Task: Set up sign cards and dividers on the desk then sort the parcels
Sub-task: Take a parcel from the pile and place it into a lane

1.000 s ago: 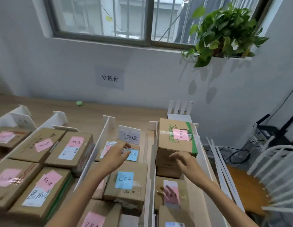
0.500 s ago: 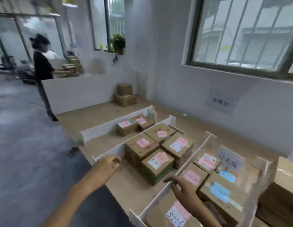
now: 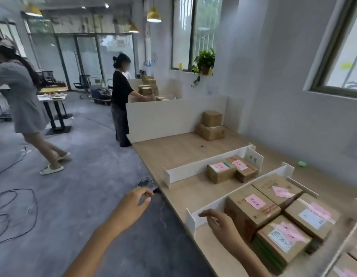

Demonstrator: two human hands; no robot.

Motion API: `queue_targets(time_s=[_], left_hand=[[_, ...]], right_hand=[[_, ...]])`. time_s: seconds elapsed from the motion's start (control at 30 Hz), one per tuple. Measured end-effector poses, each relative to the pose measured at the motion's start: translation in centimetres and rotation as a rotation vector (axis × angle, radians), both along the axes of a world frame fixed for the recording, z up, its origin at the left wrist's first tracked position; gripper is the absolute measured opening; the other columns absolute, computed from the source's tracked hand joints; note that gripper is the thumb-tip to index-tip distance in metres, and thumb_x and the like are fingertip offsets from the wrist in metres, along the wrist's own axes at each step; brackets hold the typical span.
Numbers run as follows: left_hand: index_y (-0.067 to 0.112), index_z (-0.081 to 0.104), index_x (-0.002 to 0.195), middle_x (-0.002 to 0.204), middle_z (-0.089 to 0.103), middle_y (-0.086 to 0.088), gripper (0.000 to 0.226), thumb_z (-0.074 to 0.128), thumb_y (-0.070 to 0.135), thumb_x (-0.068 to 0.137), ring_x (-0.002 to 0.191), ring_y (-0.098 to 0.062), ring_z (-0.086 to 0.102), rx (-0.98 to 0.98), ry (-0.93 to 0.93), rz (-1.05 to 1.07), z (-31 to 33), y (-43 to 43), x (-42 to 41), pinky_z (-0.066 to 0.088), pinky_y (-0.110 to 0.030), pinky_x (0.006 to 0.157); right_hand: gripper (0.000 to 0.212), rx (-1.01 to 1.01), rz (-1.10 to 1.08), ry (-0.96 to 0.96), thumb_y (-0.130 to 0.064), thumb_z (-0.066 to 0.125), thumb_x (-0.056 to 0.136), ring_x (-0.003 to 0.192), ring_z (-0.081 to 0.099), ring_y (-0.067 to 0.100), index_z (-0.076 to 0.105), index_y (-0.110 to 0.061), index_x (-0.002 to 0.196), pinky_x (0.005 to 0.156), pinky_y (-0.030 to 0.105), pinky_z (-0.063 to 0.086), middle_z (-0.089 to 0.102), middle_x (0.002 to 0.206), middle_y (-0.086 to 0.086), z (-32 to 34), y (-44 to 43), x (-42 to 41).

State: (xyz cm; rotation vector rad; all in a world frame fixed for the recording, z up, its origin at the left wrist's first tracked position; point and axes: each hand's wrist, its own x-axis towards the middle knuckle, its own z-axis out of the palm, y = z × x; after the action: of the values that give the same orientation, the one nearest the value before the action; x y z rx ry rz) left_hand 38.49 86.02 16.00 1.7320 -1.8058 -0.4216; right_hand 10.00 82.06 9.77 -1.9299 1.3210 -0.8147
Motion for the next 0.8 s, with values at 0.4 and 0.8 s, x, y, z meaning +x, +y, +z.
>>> queue_targets(time_s=[0.4, 0.8], left_hand=[[0.024, 0.064, 0.094, 0.097, 0.063, 0.014, 0.014, 0.057, 0.013, 0.09, 0.093, 0.003, 0.056, -0.018, 0.007, 0.034, -1.1, -11.1, 15.5, 0.034, -0.001, 0.08], [0.031, 0.059, 0.094, 0.1, 0.063, 0.012, 0.017, 0.052, 0.016, 0.093, 0.097, -0.001, 0.058, 0.073, 0.019, -0.054, -3.9, -34.9, 21.9, 0.037, -0.001, 0.075]], right_hand=[[0.038, -0.033, -0.045, 0.034, -0.003, 0.05, 0.091, 0.097, 0.056, -0.012, 0.065, -0.038, 0.087, 0.084, 0.005, 0.04, 0.059, 0.097, -0.041, -1.1, -14.5, 13.2], [0.038, 0.01, -0.181, -0.025, -0.001, 0.051, 0.091, 0.096, 0.058, -0.011, 0.066, -0.035, 0.086, 0.088, 0.013, 0.043, 0.065, 0.092, -0.033, -4.0, -35.5, 17.3]])
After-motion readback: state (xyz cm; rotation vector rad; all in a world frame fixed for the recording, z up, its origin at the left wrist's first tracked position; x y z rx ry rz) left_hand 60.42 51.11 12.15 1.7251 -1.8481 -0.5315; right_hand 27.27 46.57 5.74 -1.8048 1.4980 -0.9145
